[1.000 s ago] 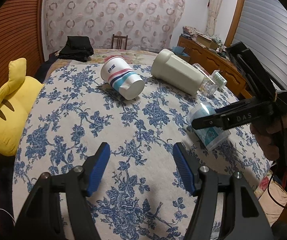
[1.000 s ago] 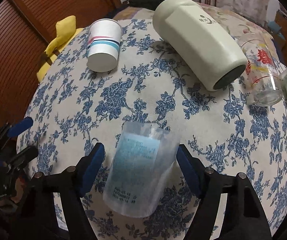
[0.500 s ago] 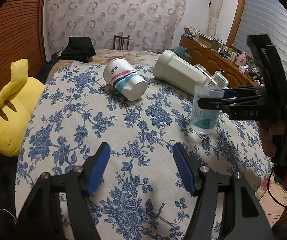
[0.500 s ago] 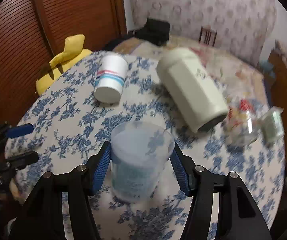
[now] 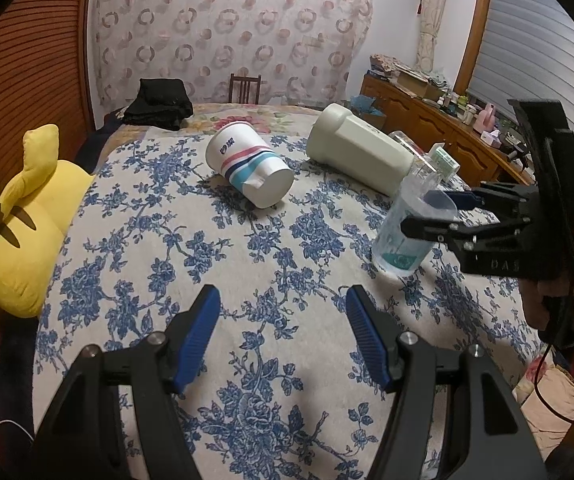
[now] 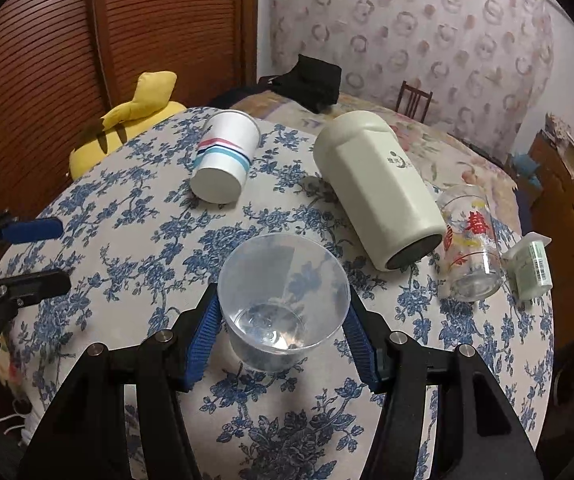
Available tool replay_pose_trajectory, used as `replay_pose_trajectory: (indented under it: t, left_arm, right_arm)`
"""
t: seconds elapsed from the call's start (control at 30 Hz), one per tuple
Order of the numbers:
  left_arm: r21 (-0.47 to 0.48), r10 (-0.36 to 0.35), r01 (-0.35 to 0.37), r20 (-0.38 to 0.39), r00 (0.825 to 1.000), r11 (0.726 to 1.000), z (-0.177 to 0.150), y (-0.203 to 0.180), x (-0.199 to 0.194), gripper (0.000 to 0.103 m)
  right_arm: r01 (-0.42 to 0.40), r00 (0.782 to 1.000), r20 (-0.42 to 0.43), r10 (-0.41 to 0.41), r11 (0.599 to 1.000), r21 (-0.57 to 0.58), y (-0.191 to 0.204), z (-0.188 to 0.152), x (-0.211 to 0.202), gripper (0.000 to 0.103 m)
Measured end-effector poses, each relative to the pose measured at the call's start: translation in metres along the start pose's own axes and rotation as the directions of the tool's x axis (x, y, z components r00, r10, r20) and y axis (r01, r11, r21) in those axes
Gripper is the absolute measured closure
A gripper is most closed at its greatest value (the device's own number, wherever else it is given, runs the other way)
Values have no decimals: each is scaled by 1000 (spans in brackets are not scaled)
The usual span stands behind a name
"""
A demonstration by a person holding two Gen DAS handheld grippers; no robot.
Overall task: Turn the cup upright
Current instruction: 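Rotate the clear cup upright with the right gripper and lower it onto the cover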
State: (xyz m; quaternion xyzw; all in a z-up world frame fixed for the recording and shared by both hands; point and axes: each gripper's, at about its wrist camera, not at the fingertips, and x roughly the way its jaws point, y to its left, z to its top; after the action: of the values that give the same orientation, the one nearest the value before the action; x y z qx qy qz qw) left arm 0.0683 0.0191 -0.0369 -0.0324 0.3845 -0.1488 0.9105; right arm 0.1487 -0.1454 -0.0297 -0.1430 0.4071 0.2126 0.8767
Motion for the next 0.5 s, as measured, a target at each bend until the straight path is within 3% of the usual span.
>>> replay_pose_trajectory:
  t: [0.5]
  left_arm:
    - [1, 23, -23, 15, 1000, 1000, 0, 0, -3, 38]
  right_arm:
    - [-27, 1000, -1, 27, 998, -58, 22, -5, 4, 42]
